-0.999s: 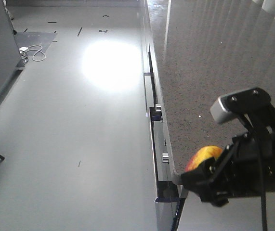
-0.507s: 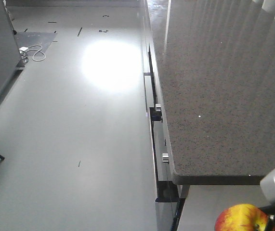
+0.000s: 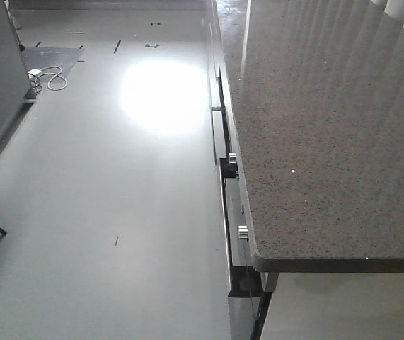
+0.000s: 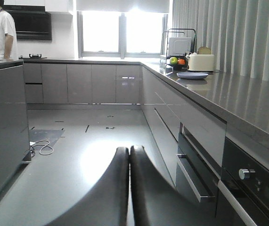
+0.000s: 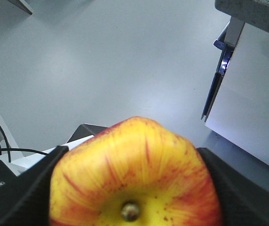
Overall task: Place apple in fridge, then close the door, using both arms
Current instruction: 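Lift the apple off the counter with the right gripper, then drive the base away from the counter holding the apple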
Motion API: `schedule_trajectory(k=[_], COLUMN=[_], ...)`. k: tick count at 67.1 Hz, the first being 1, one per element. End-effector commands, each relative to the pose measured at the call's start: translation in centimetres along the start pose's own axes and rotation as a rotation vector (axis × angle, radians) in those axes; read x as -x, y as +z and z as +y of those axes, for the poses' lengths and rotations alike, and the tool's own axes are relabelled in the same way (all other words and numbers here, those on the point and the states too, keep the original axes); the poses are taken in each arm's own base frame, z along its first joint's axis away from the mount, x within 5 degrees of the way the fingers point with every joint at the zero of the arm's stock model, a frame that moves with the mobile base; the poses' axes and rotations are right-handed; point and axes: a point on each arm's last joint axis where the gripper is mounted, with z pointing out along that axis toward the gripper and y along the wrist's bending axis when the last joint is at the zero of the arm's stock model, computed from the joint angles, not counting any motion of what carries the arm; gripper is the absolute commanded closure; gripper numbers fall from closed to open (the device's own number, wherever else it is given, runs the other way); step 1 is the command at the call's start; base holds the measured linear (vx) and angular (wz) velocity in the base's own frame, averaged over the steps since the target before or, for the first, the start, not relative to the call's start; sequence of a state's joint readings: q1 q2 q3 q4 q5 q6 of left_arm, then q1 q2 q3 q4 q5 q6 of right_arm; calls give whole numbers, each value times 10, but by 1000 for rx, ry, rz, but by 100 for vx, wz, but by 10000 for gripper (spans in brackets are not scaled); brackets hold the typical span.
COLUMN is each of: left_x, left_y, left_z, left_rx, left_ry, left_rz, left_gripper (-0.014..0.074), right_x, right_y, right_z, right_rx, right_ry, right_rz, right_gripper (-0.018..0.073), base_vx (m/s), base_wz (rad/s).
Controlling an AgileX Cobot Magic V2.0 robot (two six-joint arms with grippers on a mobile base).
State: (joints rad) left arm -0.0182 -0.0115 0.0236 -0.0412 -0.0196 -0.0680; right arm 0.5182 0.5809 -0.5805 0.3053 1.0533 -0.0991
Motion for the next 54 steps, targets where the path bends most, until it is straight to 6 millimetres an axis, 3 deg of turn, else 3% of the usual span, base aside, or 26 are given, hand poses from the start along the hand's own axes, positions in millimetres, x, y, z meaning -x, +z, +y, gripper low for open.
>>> schedule_trajectory(k=[1,54], left_x=[13,13], left_y=[-2,-2], left_z=[-1,-1], left_rx=[-11,-11], left_ry=[-13,-13], left_rz=[-105,-105], left_gripper=[603,603], right_x=[9,9], right_y=[-6,-6], right_z=[3,3], right_rx=[15,15], right_ry=[-8,-8], right_rz=[-69,-69], right_gripper=[374,374], base_vx=[0,-1], base_wz=[0,6])
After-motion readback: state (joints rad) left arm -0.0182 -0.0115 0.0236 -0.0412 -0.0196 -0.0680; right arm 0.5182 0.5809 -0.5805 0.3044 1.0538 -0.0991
